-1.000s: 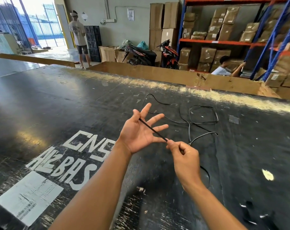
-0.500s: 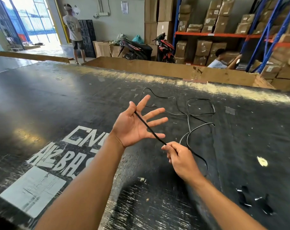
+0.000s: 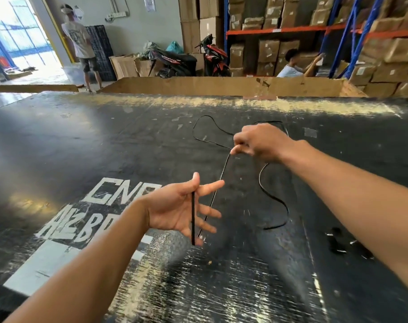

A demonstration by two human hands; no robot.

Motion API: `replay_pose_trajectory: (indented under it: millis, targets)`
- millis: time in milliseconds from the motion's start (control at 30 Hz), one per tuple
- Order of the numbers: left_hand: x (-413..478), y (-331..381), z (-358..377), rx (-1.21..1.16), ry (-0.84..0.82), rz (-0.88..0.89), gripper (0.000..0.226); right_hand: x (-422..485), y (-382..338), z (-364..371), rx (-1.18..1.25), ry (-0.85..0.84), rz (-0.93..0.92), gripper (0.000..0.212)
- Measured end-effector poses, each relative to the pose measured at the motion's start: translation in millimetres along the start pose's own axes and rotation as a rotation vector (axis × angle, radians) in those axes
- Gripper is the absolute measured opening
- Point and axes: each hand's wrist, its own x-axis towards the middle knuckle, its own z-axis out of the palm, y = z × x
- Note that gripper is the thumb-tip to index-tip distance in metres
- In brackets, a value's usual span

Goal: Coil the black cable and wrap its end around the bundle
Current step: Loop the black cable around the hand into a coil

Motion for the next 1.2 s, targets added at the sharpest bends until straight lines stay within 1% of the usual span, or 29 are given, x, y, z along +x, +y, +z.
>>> replay_pose_trajectory:
  millis: [133,233,300,400,533,633,667,733,867,967,1067,1200]
  targets:
    - [3,-5,-3,-0.044,0.136,0.036,0.063,17,-12,-19,0.095,0.029,0.002,0.027]
    - [7,0,-5,-0.090,0.221,0.074,0.062,21,-26,-26,0.144,0.092,0.000,0.023]
    - [6,8,-11,-0.140,0.293,0.150,0.061,15,-34,-29,0.220,0.125,0.035,0.023]
    - [4,24,-19,-0.192,0.362,0.276,0.060,-2,-51,-25,0.424,0.128,0.089,0.025]
    - [4,42,-21,-0.219,0.365,0.376,0.061,-33,-77,3,0.673,0.045,0.198,0.029]
    - [7,48,-21,-0.239,0.342,0.417,0.060,-58,-91,25,1.000,-0.061,0.309,0.029]
    - [9,50,-22,-0.247,0.337,0.437,0.060,-66,-96,29,1.097,-0.105,0.319,0.029]
    - [10,52,-24,-0.263,0.331,0.481,0.059,-81,-103,39,1.183,-0.173,0.291,0.027]
    - [12,58,-23,-0.317,0.265,0.552,0.057,-93,-104,61,1.196,-0.255,0.274,0.027]
    - [14,63,-18,-0.318,0.188,0.568,0.057,-88,-96,78,1.129,-0.297,0.299,0.027]
    - [16,68,-10,-0.272,0.116,0.531,0.057,-74,-81,93,1.063,-0.292,0.323,0.027]
    - [17,68,2,-0.216,0.024,0.500,0.057,-53,-61,97,1.002,-0.235,0.338,0.031]
